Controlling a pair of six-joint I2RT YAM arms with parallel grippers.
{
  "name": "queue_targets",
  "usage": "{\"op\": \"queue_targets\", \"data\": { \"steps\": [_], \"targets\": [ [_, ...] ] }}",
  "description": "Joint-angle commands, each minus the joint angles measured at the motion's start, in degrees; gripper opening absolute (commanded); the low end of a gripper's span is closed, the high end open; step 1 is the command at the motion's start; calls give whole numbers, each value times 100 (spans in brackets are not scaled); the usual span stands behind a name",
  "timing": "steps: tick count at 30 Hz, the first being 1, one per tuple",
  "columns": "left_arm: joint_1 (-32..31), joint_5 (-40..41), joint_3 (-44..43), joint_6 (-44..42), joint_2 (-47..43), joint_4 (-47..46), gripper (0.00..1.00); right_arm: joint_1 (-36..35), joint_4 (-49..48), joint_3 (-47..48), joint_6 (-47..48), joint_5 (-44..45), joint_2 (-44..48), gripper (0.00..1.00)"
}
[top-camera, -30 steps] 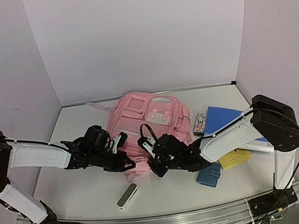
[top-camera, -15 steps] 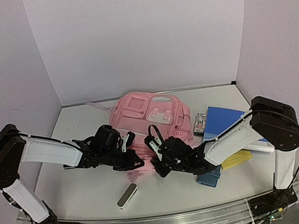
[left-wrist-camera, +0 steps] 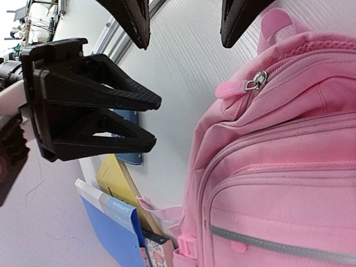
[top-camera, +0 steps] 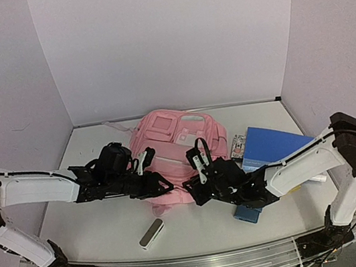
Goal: Pack the student bag
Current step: Unzip the student bag at the center of the board.
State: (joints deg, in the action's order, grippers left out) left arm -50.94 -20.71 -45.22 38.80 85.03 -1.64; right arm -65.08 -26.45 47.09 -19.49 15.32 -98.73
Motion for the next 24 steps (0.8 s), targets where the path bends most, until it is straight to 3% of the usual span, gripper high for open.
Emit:
{"op": "queue_targets", "data": {
  "steps": [1,8,12,24],
  "targets": [
    [68,539,6,-9,-714,774,47,-259,126,110,-626,4,242,33],
    [832,848,145,163,-1340,1599,57,-444,470,729,-965,-122,-178,42],
    [1372,720,378,383,-1501,1499,65,-444,1053,1240,-979,-55,-620,45],
    [1844,336,528,899,-907,658,80,-444,2036,1988,-1087,499,-1327,43]
  ]
}}
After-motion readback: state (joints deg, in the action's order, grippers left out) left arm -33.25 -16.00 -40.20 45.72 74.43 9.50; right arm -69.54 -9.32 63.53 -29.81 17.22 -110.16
